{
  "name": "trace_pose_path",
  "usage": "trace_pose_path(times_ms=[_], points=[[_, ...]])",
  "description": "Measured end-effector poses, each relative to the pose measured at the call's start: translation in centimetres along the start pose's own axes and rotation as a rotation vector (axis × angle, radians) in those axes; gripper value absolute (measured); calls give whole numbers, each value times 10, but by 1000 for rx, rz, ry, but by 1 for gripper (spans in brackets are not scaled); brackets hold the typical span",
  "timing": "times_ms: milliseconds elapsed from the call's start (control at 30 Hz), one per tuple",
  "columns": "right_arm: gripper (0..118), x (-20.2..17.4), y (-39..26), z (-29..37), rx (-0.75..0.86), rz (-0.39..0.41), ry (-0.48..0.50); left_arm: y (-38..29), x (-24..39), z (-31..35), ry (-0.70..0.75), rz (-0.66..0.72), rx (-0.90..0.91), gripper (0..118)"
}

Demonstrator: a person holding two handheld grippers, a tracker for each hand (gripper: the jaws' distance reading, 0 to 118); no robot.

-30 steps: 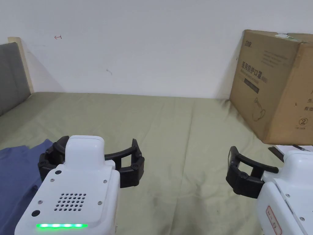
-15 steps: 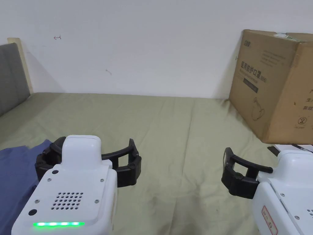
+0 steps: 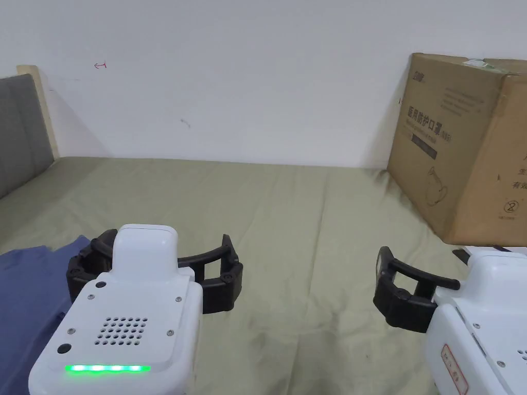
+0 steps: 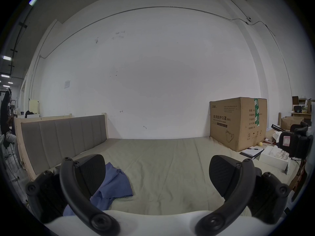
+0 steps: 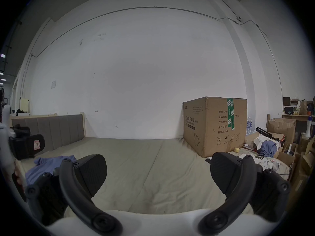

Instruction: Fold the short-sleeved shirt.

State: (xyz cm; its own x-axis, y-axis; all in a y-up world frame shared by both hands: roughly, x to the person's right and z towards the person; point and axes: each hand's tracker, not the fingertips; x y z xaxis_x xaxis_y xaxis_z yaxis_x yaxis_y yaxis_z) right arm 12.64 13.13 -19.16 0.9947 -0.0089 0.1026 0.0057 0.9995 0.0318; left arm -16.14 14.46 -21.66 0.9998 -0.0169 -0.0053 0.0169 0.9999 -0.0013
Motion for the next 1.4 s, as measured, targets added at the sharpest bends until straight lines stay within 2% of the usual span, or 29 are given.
trace_pose_path(times_ms=[33,67,100,133,167,200,233,267,300,333,367,400,433,467,567,600,633,700,733,800,833,967,1000,1067,1133,1200,1267,1400], points=[[118,3,0,1,17,-74,-1,3,4,0,28,-43,4,118],[118,10,-2,1,20,-210,2,5,10,0,77,-155,21,118],[118,20,-6,0,0,-417,-10,5,21,-1,136,-346,39,118],[118,33,-14,0,-27,-702,-4,-1,34,-5,194,-580,58,118],[118,48,-28,-1,-49,-1024,24,-10,45,-11,222,-833,54,118],[118,61,-50,-6,-151,-1394,29,-24,50,-18,191,-1141,14,118],[118,67,-71,-12,-287,-1649,10,-36,49,-21,113,-1347,-43,118],[118,69,-91,-15,-391,-1858,-15,-44,46,-23,69,-1442,-96,118],[118,71,-109,-12,-427,-2004,-68,-45,44,-23,29,-1451,-148,118],[118,70,-120,-9,-408,-2057,-104,-44,40,-26,-6,-1318,-207,118],[118,73,-123,-8,-388,-2036,-115,-39,39,-28,-41,-1196,-250,118],[118,78,-119,-8,-358,-1921,-127,-31,36,-30,-80,-1031,-301,118],[118,75,-109,-5,-336,-1764,-139,-23,32,-32,-104,-882,-335,118],[118,78,-101,-6,-324,-1655,-148,-23,22,-39,-116,-770,-349,118],[118,82,-61,-14,-229,-1282,-83,-6,1,-41,-125,-383,-255,118],[118,80,-45,-14,-176,-1112,-51,1,-4,-35,-108,-240,-221,118],[118,74,-29,-13,-128,-882,-34,5,-13,-33,-82,-87,-168,118],[118,45,0,-7,-15,-373,-37,1,-30,-21,-67,149,15,118],[118,32,3,-1,53,-126,-37,-1,-30,-9,-46,200,113,118],[118,14,3,6,125,185,-64,-4,-26,-1,48,164,188,118],[118,8,-2,5,159,230,-71,-3,-23,0,91,115,166,118],[118,8,1,13,128,46,-54,-7,-15,-3,80,88,133,118],[118,8,0,13,121,26,-63,-8,-16,-6,72,98,124,118],[118,5,-2,13,125,43,-55,-8,-14,-4,76,104,119,118],[118,9,-5,13,126,79,-3,-8,-13,-5,106,88,126,118],[118,3,-5,13,109,102,-17,-7,-15,-4,82,80,122,118],[118,8,-9,14,116,96,-21,-5,-16,-4,65,81,114,118],[118,13,-8,14,113,32,-38,-4,-13,-4,59,65,101,118]])
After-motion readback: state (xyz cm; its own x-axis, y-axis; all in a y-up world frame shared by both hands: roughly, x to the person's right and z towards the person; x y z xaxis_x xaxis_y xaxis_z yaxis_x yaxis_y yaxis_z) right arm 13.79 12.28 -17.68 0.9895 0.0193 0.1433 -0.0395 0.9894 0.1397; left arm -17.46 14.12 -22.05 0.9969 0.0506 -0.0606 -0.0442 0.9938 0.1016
